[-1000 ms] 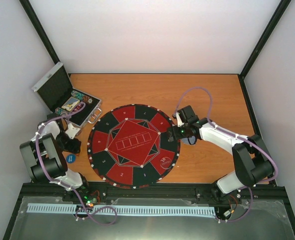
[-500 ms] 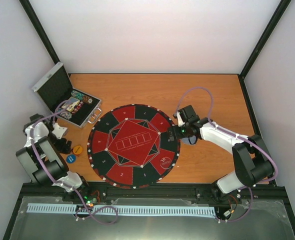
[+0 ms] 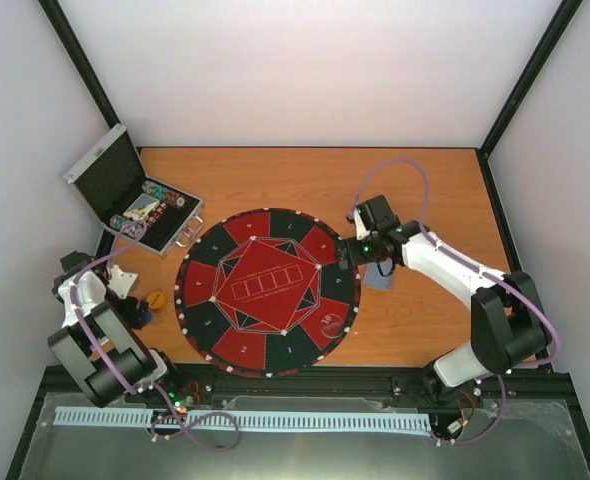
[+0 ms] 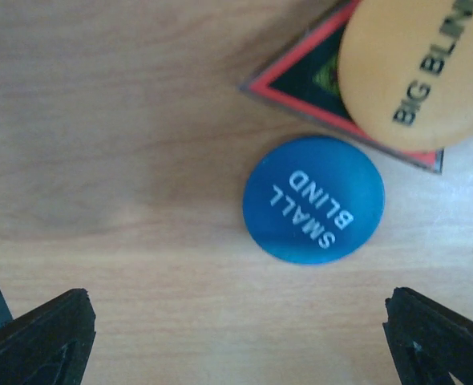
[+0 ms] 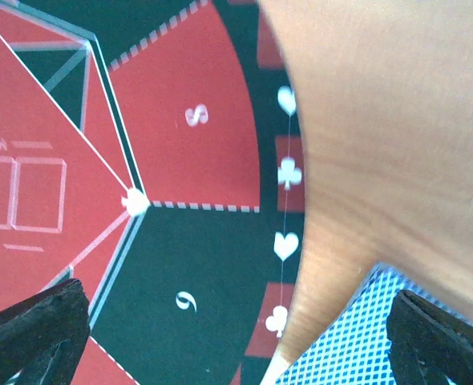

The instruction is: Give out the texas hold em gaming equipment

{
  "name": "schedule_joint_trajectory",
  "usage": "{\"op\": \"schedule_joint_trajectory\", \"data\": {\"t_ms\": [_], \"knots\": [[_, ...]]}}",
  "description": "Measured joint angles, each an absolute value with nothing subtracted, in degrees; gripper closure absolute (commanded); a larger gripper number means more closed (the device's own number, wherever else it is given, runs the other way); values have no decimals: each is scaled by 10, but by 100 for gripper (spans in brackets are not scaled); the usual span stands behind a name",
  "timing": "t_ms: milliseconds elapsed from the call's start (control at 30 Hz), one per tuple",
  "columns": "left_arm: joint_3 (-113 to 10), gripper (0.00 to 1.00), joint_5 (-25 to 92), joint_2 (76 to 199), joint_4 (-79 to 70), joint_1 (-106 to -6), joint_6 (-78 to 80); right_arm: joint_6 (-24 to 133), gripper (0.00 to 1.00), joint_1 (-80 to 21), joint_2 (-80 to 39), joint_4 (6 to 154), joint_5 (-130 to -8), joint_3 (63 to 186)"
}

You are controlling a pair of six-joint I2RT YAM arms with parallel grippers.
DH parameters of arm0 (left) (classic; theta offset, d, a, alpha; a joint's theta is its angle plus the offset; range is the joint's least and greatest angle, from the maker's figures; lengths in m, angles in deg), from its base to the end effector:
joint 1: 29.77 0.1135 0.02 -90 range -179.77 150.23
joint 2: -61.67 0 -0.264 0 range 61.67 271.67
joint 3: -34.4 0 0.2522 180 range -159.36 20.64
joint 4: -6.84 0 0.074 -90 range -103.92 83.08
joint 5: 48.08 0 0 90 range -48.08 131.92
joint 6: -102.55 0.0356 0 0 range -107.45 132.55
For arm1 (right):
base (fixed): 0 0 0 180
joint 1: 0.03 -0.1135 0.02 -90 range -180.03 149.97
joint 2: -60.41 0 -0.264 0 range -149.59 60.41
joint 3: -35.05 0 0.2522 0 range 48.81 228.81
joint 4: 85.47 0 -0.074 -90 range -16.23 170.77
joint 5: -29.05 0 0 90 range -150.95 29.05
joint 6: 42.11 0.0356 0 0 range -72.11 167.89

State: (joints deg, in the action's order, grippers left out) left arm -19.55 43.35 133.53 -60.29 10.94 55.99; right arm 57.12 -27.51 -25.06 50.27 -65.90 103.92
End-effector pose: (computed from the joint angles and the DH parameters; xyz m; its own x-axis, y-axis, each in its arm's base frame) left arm 0.1414 0.1228 0.1776 -0.9978 0.0483 -0.0457 0.0446 0.9960 0.0775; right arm 0.2595 0.1385 0.2090 -0.8446 -0.2592 -0.4686 -0.3663 0.9179 0.1525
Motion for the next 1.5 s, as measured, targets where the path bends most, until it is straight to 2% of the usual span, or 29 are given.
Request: {"op": "schedule_joint_trajectory", "data": {"t_ms": [167,400,533,900,1500], "knots": [[-197,10,395,1356,-572,109,569,569,0,-282,-250,467,-646,1116],[-191,15,361,1367,-544,98,593,583,0,-318,-262,426,-640,1227],[-161,25,379,1372,-526,87,610,588,0,-343,-284,412,-631,1265],[-164,33,390,1395,-508,38,593,593,0,-371,-332,367,-602,1302],[-153,50,395,1384,-507,36,563,580,0,-372,-333,366,-579,1298]]}}
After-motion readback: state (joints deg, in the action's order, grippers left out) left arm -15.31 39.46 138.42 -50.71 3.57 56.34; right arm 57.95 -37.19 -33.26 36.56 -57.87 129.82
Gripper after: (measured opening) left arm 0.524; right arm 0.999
